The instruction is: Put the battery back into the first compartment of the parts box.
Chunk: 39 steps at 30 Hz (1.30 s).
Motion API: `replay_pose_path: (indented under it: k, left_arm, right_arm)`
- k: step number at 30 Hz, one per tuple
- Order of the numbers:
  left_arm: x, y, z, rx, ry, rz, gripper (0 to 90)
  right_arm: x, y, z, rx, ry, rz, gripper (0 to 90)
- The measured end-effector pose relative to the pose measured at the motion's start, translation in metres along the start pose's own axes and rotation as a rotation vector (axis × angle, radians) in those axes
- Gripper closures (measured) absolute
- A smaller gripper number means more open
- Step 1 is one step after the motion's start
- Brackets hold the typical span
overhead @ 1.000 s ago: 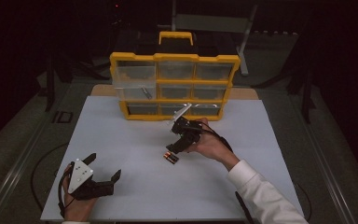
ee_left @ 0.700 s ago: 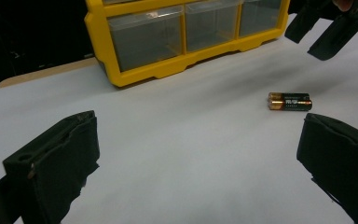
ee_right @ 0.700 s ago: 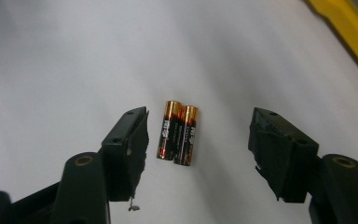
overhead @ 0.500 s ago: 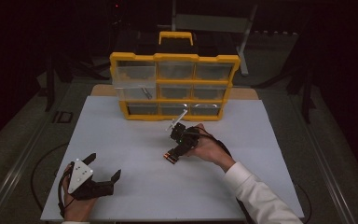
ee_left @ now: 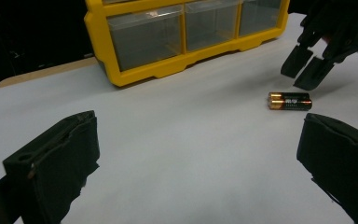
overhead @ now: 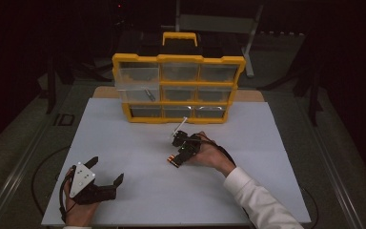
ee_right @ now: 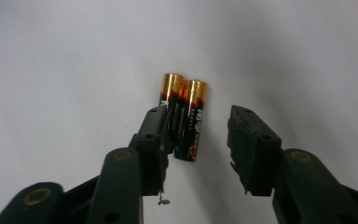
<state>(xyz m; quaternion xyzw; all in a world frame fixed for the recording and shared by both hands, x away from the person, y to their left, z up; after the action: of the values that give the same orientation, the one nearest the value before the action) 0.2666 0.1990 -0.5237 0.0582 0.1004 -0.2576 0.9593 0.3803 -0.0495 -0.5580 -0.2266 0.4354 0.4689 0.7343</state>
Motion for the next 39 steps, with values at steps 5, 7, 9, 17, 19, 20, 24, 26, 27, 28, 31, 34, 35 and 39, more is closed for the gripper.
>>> replay_pose_path:
  k: [5, 7, 9, 17, 19, 20, 24, 26, 27, 28, 31, 34, 35, 39]
  left_arm:
    - [0.000, 0.000, 0.000, -0.001, -0.001, 0.000, 0.0]
    - [0.000, 0.000, 0.000, -0.001, 0.000, 0.001, 0.0]
    - [0.000, 0.000, 0.000, -0.001, 0.000, 0.001, 0.0]
    - [0.000, 0.000, 0.000, -0.001, 0.001, 0.000, 0.0]
    - [0.000, 0.000, 0.000, -0.001, 0.001, 0.001, 0.0]
    - [0.000, 0.000, 0.000, -0.001, 0.001, 0.001, 0.0]
    - [0.000, 0.000, 0.000, -0.001, 0.001, 0.001, 0.0]
    - [0.000, 0.000, 0.000, -0.001, 0.002, 0.000, 0.0]
    - [0.000, 0.000, 0.000, -0.001, 0.000, 0.000, 0.0]
    - [0.000, 0.000, 0.000, 0.000, 0.000, 0.000, 0.0]
    - [0.000, 0.001, 0.000, -0.002, 0.000, 0.002, 0.0]
    - [0.000, 0.001, 0.000, -0.001, -0.001, 0.001, 0.0]
    - [0.000, 0.000, 0.000, -0.001, -0.001, 0.001, 0.0]
    - [0.000, 0.001, 0.000, -0.001, -0.001, 0.002, 0.0]
  right_arm:
    - [0.008, -0.003, -0.004, 0.013, 0.014, 0.017, 61.9]
    - [0.011, -0.003, -0.005, 0.022, 0.024, 0.018, 64.5]
    - [0.014, -0.004, -0.007, 0.029, 0.028, 0.023, 67.0]
    - [0.021, -0.007, -0.009, -0.003, 0.048, -0.023, 76.6]
    - [0.021, -0.007, -0.008, -0.015, 0.048, -0.028, 76.9]
    - [0.021, -0.007, -0.008, -0.018, 0.047, -0.029, 76.8]
    - [0.021, -0.006, -0.008, -0.010, 0.047, -0.029, 76.9]
    - [0.021, -0.006, -0.008, -0.012, 0.047, -0.028, 76.9]
    - [0.021, -0.007, -0.008, -0.018, 0.042, -0.027, 76.9]
    - [0.021, -0.007, -0.009, -0.019, 0.043, -0.026, 76.9]
    - [0.019, -0.006, -0.009, 0.005, 0.038, -0.014, 76.9]
    - [0.018, -0.005, -0.008, 0.001, 0.022, -0.005, 76.9]
    - [0.018, -0.005, -0.008, -0.003, 0.017, -0.004, 76.9]
    - [0.015, -0.005, -0.005, -0.005, -0.006, 0.003, 76.9]
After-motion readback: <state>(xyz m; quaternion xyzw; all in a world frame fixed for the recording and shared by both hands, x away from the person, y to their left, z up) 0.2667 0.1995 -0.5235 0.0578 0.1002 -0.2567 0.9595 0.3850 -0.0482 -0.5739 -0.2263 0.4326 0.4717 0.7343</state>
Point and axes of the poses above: each handheld gripper's, and its own axes: x roughly forward along the jaws, z roughly out of its top, y roughly to its left, the point moved 7 cm from there along x, roughly forward along the jaws, and after that the axes turned 10 degrees about -y, right-handed, at the moved point
